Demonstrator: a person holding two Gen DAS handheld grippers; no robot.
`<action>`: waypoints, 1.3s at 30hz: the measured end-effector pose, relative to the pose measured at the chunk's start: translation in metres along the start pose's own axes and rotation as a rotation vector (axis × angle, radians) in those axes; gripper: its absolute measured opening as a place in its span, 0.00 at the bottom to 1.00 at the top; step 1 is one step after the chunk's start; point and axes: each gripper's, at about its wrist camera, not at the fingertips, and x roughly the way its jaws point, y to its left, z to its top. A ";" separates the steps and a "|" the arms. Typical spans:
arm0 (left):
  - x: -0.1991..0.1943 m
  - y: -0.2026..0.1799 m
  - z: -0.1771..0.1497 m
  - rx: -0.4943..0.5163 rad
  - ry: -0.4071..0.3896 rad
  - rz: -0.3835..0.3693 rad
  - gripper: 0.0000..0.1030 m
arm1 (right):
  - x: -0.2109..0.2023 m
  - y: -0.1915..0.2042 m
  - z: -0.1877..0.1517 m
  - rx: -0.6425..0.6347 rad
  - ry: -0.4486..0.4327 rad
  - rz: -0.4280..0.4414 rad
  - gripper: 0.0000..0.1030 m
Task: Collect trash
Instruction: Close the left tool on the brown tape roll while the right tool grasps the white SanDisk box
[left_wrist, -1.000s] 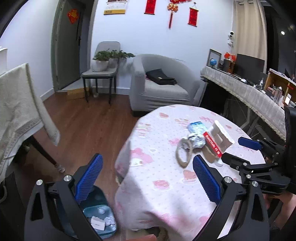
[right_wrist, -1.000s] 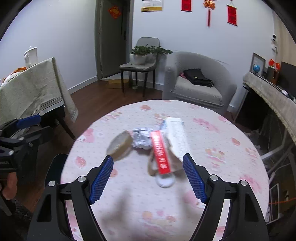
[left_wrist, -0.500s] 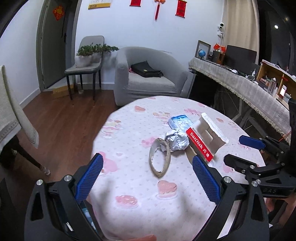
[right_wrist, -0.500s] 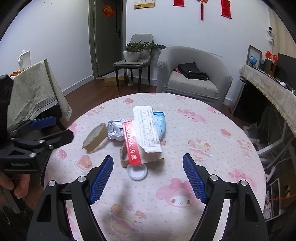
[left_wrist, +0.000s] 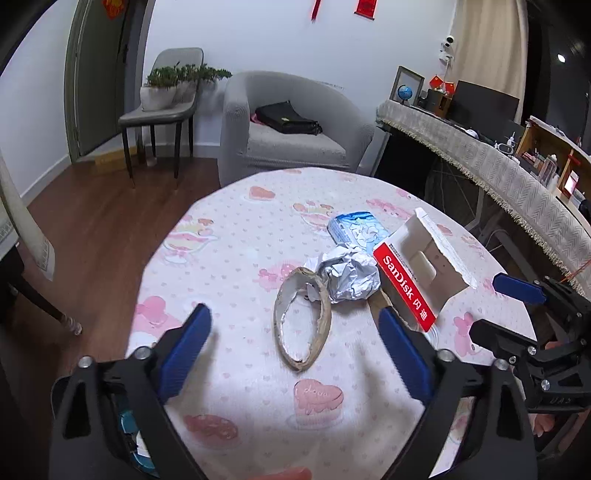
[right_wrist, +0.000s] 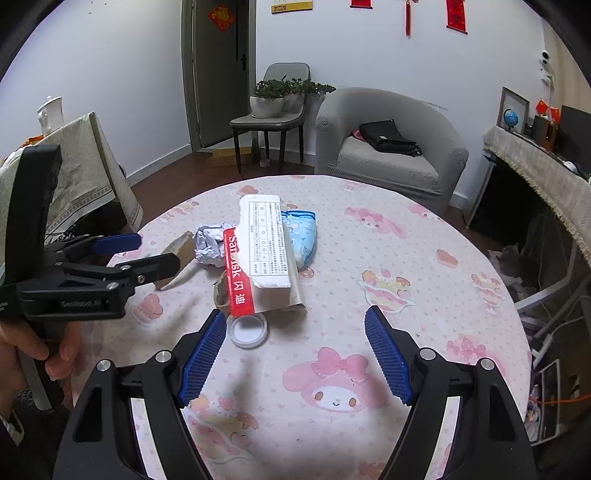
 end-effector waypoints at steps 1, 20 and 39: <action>0.003 0.000 0.000 -0.002 0.008 0.004 0.85 | 0.001 -0.001 0.000 -0.002 0.002 0.001 0.76; 0.014 0.004 -0.001 -0.033 0.055 -0.019 0.55 | 0.020 0.013 0.010 -0.027 0.010 0.046 0.76; -0.002 0.012 -0.006 -0.017 0.031 -0.020 0.35 | 0.039 0.018 0.028 0.007 -0.005 0.050 0.68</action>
